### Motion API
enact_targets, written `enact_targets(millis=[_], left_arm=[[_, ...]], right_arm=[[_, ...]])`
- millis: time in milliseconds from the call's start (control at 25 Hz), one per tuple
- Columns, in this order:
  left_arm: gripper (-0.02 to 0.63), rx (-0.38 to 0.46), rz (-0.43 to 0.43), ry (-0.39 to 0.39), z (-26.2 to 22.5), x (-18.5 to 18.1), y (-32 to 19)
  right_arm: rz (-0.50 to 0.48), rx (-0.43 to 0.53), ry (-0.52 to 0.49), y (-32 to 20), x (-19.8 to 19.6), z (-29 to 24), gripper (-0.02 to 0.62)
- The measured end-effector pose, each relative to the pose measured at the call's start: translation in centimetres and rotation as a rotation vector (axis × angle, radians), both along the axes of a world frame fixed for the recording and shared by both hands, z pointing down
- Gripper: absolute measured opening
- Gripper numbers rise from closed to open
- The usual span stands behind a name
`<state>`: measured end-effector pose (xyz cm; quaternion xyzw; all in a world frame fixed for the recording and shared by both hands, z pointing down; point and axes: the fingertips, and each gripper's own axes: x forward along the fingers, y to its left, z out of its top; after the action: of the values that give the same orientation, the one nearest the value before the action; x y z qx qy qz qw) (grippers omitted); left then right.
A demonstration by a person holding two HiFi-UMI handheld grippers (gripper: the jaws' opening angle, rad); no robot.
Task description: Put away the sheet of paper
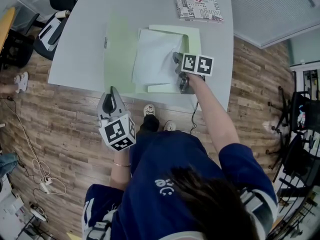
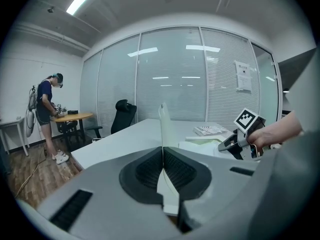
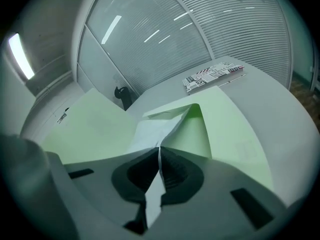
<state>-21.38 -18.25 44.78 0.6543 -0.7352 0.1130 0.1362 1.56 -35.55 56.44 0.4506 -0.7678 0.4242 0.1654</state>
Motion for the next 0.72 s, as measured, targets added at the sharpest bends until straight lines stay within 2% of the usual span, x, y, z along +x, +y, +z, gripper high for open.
enact_targets(millis=[240, 360, 720], left_arm=[[0.008, -0.001, 0.009, 0.002, 0.1, 0.1, 0.1], [0.008, -0.004, 0.014, 0.002, 0.1, 0.0, 0.1], [0.008, -0.002, 0.027, 0.000, 0.3, 0.2, 0.1]], right_arm=[[-0.012, 0.038, 0.100, -0.5, -0.1, 0.9, 0.009], [-0.004, 0.068, 0.117, -1.0, -0.1, 0.7, 0.009], [0.000, -0.017, 0.174, 0.2, 0.0, 0.7, 0.024]])
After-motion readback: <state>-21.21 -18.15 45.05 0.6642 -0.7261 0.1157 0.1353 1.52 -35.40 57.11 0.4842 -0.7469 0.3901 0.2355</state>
